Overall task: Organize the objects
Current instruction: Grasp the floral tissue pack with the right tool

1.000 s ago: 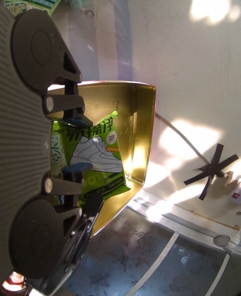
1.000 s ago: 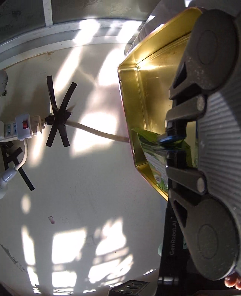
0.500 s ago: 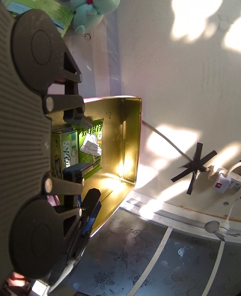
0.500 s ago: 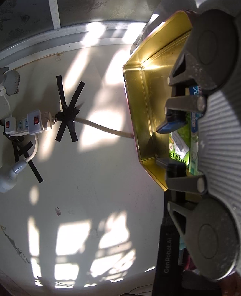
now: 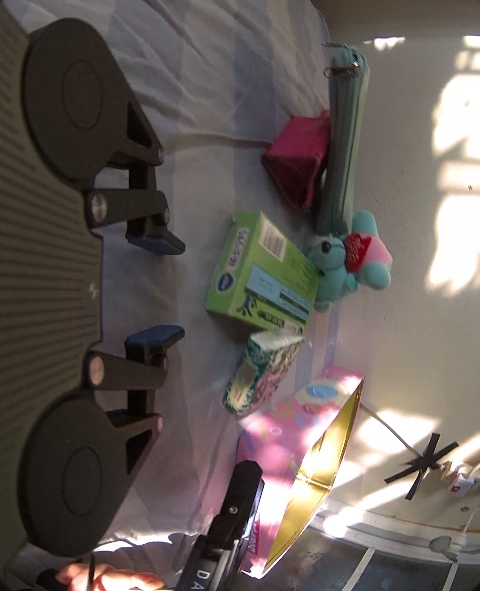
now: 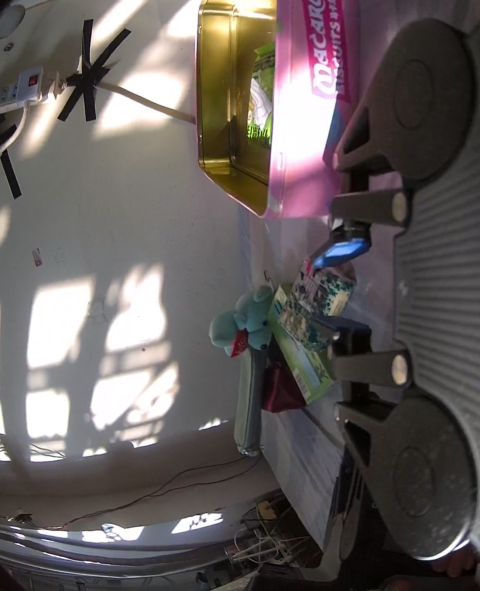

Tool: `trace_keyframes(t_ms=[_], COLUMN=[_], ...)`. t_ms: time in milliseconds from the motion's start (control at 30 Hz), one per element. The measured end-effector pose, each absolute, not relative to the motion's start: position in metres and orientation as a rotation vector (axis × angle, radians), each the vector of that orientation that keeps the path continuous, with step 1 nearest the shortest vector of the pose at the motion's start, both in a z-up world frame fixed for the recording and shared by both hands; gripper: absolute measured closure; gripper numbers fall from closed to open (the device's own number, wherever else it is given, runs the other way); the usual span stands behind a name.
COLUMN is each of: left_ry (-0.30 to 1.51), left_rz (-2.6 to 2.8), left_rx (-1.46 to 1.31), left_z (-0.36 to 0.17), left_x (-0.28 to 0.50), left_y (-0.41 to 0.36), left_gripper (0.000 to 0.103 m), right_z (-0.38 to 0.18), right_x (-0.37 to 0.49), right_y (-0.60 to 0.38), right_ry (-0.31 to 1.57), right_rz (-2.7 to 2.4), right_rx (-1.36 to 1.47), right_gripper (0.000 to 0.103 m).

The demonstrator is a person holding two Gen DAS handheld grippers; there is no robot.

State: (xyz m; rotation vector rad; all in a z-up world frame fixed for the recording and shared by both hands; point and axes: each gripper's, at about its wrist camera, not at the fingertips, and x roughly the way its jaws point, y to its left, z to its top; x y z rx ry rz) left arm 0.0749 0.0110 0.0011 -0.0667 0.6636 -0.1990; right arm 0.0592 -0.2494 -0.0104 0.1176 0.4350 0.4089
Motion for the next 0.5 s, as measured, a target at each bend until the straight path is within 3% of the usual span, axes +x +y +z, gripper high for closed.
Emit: trace_keyframes(t_ms=[33,100,233,300,467,500], left_ry=[0.653,0.651,0.636,0.629,0.632,0.634], left_rz=[-0.191,-0.160,-0.156,-0.159,-0.196,-0.203], left_rx=[-0.086,-0.113,-0.172,-0.180,-0.220,-0.223], left_z=[0.001,0.003,0.006,0.008,0.008,0.008], left_x=[0.073,0.069,0.063,0.060,0.056,0.057], left_y=[0.020,0.031,0.048,0.052,0.056,0.057], left_gripper=[0.059,0.059,0.059,0.059,0.058,0.058], right_z=[-0.012,-0.017,-0.024,-0.023,-0.032,-0.035], right_x=[0.063,0.074,0.108,0.118,0.137,0.136], right_y=[-0.239,-0.221,-0.206,-0.195,-0.179,-0.176], right_ry=[0.446,0.485,0.604,0.580,0.588,0.586], right_rz=[0.418,0.417,0.409,0.371,0.355,0.357], right_rx=[0.084,0.025,0.005,-0.082,-0.263,-0.305], right_gripper=[0.066,0.049,0.043,0.027,0.030,0.040])
